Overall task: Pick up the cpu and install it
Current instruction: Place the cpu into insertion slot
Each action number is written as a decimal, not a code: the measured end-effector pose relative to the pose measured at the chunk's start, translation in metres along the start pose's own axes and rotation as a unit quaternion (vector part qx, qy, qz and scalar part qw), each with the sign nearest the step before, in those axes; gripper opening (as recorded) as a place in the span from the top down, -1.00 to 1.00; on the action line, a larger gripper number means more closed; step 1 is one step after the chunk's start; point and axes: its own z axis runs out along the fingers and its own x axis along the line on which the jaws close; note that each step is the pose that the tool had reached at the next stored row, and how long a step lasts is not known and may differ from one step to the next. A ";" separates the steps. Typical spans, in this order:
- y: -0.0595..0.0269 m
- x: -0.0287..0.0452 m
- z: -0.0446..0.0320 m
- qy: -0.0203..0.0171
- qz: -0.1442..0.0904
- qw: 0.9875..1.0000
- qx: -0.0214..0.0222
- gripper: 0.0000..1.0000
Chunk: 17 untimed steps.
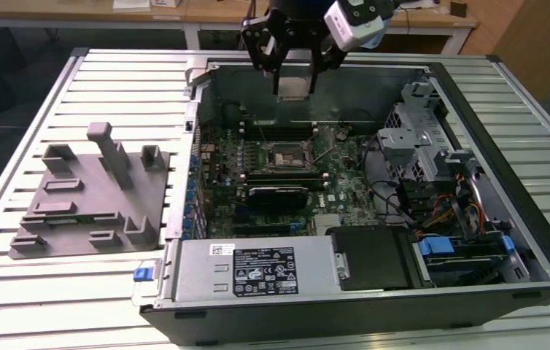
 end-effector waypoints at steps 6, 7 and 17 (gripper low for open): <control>-0.0001 0.0000 0.0011 -0.004 0.053 0.999 0.000 -0.06; -0.0001 0.0000 0.0012 -0.005 0.061 0.998 0.000 -0.06; -0.0002 0.0000 0.0025 -0.015 0.176 0.984 0.001 -0.06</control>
